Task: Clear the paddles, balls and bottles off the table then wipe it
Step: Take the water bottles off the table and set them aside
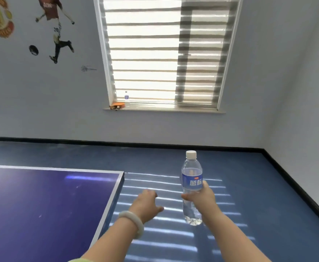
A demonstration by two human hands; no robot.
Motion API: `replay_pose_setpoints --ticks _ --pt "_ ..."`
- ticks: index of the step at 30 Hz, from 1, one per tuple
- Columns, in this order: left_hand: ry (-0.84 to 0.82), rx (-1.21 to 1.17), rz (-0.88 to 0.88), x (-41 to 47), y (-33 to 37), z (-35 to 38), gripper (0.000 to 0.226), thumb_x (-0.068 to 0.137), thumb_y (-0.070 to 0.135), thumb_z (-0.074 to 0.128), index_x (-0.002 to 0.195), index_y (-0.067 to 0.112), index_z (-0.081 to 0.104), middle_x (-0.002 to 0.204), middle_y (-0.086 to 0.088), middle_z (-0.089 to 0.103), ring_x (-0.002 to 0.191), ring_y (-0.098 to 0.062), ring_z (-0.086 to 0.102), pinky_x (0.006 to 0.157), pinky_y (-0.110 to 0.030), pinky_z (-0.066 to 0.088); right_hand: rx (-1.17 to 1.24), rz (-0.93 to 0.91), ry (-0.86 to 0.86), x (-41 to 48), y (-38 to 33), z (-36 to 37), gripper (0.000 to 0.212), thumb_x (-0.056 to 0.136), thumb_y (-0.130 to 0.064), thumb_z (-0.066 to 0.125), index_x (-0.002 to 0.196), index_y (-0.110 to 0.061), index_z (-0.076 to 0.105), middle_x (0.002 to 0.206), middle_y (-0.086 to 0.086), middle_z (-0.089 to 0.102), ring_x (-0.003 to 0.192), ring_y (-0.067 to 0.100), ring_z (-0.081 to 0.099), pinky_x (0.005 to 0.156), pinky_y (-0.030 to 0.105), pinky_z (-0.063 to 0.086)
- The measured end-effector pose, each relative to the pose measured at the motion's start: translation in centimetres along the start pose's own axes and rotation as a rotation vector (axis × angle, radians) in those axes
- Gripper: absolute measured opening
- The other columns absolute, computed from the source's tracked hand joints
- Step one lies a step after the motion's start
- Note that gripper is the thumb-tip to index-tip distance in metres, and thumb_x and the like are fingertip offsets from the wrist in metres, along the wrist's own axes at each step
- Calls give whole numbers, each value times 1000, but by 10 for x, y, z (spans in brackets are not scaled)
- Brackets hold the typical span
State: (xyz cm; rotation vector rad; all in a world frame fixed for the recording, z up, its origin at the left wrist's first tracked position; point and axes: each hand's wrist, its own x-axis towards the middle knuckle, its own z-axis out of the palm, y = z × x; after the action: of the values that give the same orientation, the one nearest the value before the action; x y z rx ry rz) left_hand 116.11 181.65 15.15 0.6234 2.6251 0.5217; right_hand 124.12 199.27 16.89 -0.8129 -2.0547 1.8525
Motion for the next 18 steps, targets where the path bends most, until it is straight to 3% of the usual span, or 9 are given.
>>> replay_pose_setpoints --ticks 9,18 --pt "-5 13 14 255 23 -54 56 92 46 59 138 17 45 140 -1 40 127 -22 46 109 -38 36 -17 70 71 263 -17 5 47 63 2 85 99 -11 57 94 12 67 88 28 65 79 40 51" --pt "104 -156 -223 469 -13 -154 56 91 44 60 138 17 45 135 0 42 124 -20 48 107 -36 38 -93 37 -144 533 -90 86 46 66 -1 84 100 -13 56 93 7 66 85 23 65 76 36 51"
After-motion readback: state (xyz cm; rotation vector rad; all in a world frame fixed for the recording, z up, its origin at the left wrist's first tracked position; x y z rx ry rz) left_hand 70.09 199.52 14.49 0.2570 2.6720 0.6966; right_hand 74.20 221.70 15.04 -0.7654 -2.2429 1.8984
